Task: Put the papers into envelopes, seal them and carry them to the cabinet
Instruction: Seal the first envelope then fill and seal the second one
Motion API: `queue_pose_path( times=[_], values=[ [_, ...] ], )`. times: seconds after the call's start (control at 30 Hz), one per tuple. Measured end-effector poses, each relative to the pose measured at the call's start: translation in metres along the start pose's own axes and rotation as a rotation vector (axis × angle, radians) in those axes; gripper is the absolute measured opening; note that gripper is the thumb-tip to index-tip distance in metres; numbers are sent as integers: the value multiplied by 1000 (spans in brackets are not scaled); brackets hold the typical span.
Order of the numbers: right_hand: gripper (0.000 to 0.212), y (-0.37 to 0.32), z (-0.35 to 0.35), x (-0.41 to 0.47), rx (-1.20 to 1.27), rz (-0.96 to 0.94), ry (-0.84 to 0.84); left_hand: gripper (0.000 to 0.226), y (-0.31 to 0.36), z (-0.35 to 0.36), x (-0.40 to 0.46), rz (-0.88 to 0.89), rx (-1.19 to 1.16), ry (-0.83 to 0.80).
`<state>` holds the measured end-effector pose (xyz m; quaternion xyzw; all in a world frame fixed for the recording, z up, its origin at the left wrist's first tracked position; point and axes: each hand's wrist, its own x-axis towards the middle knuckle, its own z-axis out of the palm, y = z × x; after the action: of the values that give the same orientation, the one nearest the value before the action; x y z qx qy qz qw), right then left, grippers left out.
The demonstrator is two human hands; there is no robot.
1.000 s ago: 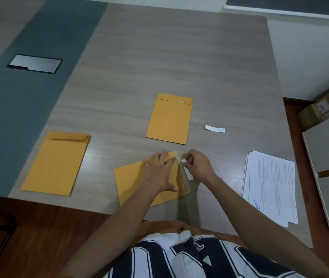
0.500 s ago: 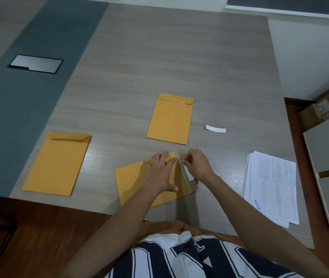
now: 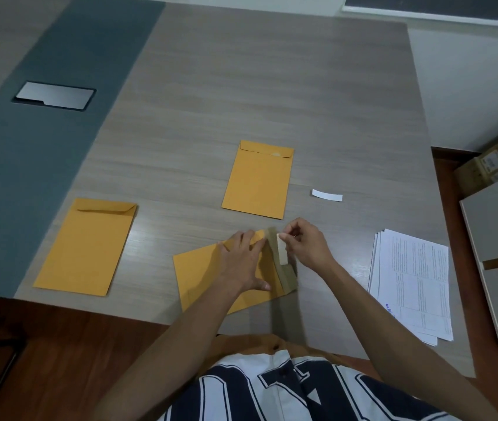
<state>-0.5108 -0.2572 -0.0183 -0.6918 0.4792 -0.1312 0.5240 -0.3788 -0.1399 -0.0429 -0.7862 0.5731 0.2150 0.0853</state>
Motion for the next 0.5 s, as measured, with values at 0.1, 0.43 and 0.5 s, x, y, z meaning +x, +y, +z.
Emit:
queue_pose_path(
  times=[0.1,0.43,0.5],
  values=[
    [13,-7,-15,10,208,72,96,110,-1,-1,1,-12,6,12],
    [17,-11,-84,84,599,332,334,114,-1,-4,9,-104,-11,21],
    [19,-7,-98,102,538,346,365,114,-1,-3,9,-111,-8,25]
  ],
)
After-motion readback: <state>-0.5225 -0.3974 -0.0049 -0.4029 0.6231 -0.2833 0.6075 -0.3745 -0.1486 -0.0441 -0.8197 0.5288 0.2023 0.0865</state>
